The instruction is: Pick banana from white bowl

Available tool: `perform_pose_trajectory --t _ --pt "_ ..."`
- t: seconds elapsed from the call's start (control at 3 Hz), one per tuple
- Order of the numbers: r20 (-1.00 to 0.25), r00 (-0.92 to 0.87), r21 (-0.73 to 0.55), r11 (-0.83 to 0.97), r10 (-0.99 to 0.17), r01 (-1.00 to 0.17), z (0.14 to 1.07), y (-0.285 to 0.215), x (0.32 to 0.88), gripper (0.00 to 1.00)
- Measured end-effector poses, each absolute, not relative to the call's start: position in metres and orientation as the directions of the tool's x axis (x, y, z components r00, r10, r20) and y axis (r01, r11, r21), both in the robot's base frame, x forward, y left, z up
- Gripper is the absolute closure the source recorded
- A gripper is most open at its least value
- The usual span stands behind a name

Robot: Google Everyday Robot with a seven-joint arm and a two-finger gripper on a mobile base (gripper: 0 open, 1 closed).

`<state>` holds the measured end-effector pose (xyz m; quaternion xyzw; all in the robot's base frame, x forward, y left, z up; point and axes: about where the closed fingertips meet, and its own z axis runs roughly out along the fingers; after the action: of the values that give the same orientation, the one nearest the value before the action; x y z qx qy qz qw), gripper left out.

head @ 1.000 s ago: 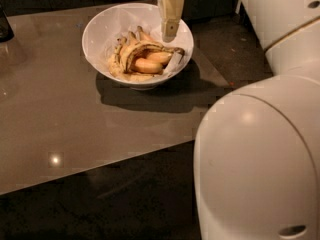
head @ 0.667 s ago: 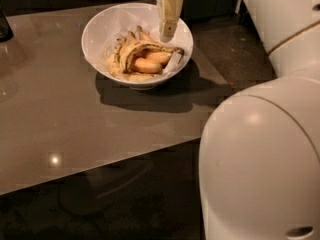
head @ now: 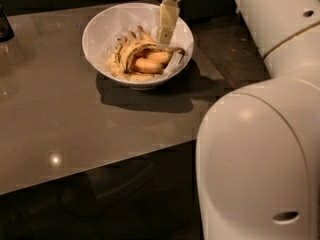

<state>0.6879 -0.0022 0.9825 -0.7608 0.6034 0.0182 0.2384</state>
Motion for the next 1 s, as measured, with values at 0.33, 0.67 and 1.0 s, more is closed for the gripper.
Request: perform_pose_trajectory --t 0.33,0.67,1.0 --pt "-0.325 0.245 -0.313 -0.141 -0.913 -0.939 0.9739 -0.0010 0.6903 0.13" --pt "-0.335 0.232 -0.297 -0.131 -0.913 -0.946 0.9694 0.0008 0.6926 0.31" --pt "-0.344 0.225 -0.288 -0.126 -0.912 -0.949 0.9671 0.0018 0.6949 0.32"
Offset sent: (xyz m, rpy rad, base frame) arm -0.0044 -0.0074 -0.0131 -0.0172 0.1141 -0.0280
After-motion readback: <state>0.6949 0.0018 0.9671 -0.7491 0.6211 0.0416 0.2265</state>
